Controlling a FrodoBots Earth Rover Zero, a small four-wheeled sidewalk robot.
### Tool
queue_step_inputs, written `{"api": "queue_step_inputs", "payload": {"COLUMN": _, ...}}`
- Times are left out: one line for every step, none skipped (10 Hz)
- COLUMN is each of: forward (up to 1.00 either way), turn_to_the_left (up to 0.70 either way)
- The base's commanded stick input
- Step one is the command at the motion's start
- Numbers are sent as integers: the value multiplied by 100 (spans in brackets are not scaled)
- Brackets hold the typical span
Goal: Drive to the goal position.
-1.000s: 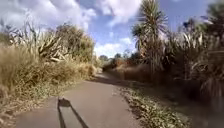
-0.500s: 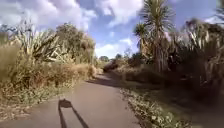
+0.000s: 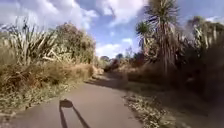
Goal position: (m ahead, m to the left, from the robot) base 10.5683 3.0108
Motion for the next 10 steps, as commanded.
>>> {"api": "queue_step_inputs", "payload": {"forward": 70, "turn_to_the_left": 0}}
{"api": "queue_step_inputs", "payload": {"forward": 70, "turn_to_the_left": 0}}
{"api": "queue_step_inputs", "payload": {"forward": 70, "turn_to_the_left": 0}}
{"api": "queue_step_inputs", "payload": {"forward": 70, "turn_to_the_left": 0}}
{"api": "queue_step_inputs", "payload": {"forward": 70, "turn_to_the_left": 0}}
{"api": "queue_step_inputs", "payload": {"forward": 70, "turn_to_the_left": 0}}
{"api": "queue_step_inputs", "payload": {"forward": 70, "turn_to_the_left": 0}}
{"api": "queue_step_inputs", "payload": {"forward": 70, "turn_to_the_left": 0}}
{"api": "queue_step_inputs", "payload": {"forward": 70, "turn_to_the_left": 0}}
{"api": "queue_step_inputs", "payload": {"forward": 70, "turn_to_the_left": 0}}
